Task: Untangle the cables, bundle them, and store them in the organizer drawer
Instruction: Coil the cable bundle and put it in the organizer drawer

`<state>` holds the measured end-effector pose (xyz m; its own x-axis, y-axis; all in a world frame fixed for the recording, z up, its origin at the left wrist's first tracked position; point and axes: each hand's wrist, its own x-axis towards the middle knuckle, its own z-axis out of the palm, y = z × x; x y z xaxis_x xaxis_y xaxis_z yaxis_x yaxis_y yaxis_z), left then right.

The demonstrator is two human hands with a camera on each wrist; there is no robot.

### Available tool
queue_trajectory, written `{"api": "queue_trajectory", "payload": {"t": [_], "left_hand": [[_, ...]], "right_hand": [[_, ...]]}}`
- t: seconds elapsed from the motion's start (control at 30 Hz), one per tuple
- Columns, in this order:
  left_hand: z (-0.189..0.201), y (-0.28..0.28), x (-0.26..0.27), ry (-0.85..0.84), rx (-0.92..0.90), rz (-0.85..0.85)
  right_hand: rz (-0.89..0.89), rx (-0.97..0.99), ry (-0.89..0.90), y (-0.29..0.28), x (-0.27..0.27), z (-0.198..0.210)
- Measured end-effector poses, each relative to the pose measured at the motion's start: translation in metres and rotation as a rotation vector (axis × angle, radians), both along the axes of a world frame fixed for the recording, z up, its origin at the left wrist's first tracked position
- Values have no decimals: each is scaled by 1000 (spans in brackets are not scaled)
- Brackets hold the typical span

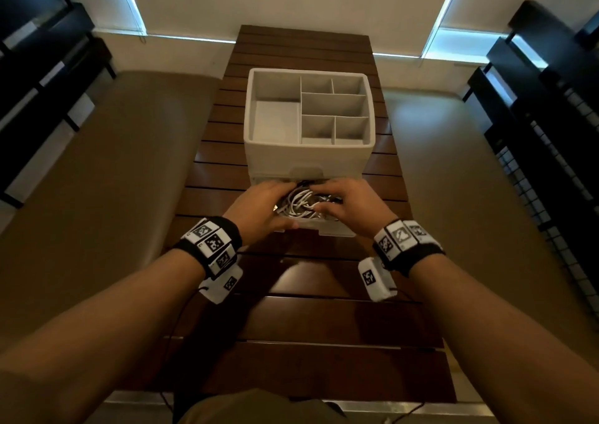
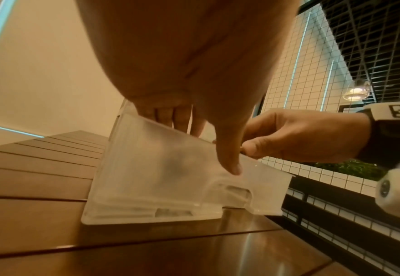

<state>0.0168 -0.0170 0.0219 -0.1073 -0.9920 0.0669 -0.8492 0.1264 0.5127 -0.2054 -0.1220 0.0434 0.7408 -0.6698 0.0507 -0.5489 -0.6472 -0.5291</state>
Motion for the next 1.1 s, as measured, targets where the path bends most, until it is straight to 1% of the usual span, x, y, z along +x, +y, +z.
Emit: {"api": "queue_trajectory", "payload": {"t": [0.07, 0.13, 0.17, 0.27, 0.33, 0.43, 0.47, 0.5, 0.53, 0.57, 0.6, 0.63, 0.67, 0.7, 0.73, 0.8, 0.87, 0.9, 0.97, 1.03, 1.1], "left_hand": [[-2, 7, -5, 25, -79, -15], [-5, 9, -7, 6, -82, -63], [-5, 9, -8, -31, -57, -75], [0, 4, -9, -175, 49, -113], [6, -2, -9, -274, 90, -145], [7, -8, -8, -457, 94, -164], [7, -8, -7, -469, 68, -155], [6, -5, -5, -434, 22, -124], [4, -1, -3, -365, -42, -68], [3, 5, 0, -289, -119, 14], [2, 11, 4, -219, -183, 125], [2, 16, 8, -154, -209, 246], [2, 20, 14, -93, -188, 352], [1, 21, 22, -21, -121, 414], [-2, 18, 31, 75, -21, 423], [-5, 12, 46, 291, 146, 322], [-7, 4, 53, 478, 228, 227], [-7, 1, 53, 530, 237, 211], [-8, -4, 50, 562, 177, 256], [-10, -7, 48, 582, 98, 354], [-14, -9, 44, 588, 47, 429]], "right_hand": [[-33, -171, -19, 7, 1, -15], [-76, -237, -28, 8, 8, -19], [-84, -236, -12, 7, 12, -17], [-69, -185, 127, 3, 23, -11], [-45, -145, 180, 0, 28, -3], [43, -67, 188, -1, 24, 11], [40, -54, 154, -1, 18, 13], [-4, -68, 93, 0, 10, 12], [-96, -106, 11, 1, 0, 9], [-205, -140, -88, 1, -11, 4], [-302, -126, -174, 2, -23, -2], [-359, -41, -223, 4, -34, -7], [-371, 85, -215, 5, -42, -11], [-336, 212, -174, 6, -48, -14], [-274, 302, -137, 7, -52, -16], [-150, 395, -124, 5, -52, -17], [-107, 465, -174, -2, -46, -17], [-115, 499, -204, -6, -44, -18], [-204, 520, -221, -12, -43, -20], [-320, 461, -199, -16, -42, -24], [-388, 401, -220, -16, -39, -25]]}}
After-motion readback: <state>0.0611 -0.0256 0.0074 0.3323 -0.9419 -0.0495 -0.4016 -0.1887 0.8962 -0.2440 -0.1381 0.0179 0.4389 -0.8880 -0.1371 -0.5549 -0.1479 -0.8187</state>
